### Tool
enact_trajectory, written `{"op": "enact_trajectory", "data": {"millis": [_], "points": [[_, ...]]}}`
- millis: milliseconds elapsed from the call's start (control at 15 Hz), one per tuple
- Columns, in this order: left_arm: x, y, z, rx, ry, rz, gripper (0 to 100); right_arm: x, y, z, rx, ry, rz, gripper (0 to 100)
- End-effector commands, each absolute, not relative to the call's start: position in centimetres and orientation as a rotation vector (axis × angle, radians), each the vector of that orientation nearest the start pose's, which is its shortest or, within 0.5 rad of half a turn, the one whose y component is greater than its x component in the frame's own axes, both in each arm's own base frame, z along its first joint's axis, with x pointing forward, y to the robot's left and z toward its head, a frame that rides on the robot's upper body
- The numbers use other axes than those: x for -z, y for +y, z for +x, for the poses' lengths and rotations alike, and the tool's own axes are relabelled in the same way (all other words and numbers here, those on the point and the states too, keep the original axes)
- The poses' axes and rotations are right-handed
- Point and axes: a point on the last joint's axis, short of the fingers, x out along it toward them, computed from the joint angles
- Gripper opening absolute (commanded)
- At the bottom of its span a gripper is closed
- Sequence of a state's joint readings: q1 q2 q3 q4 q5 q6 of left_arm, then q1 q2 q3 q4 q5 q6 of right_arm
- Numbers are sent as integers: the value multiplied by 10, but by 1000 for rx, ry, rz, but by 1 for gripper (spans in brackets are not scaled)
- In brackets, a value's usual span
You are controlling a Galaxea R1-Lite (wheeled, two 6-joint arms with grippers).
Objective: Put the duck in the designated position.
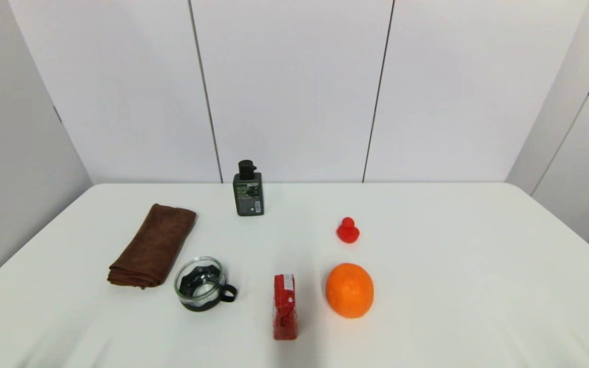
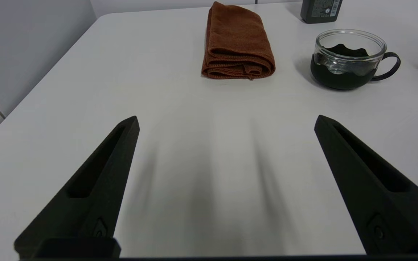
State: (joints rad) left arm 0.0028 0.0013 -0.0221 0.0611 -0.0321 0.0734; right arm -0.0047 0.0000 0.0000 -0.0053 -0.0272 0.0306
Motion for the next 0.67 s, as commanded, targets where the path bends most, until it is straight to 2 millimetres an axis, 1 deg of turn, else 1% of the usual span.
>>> {"op": "enact_trajectory", "data": {"millis": [67, 333, 467, 533, 600, 667], "points": [[-98, -1, -23, 37, 46, 79, 100, -76, -1, -23, 32, -7, 31, 100], [-156, -1, -10, 44, 61, 94, 100, -76, -1, -23, 32, -7, 31, 100], [-197, -1, 6, 52, 61, 126, 100, -76, -1, -23, 32, -5, 34, 100], [-224, -1, 19, 71, 50, 140, 100, -76, -1, -23, 32, -5, 31, 100], [-244, -2, 30, 79, 44, 144, 100, -76, -1, -23, 32, -5, 31, 100], [-249, -2, 32, 80, 39, 145, 100, -76, -1, -23, 32, -5, 31, 100]]}}
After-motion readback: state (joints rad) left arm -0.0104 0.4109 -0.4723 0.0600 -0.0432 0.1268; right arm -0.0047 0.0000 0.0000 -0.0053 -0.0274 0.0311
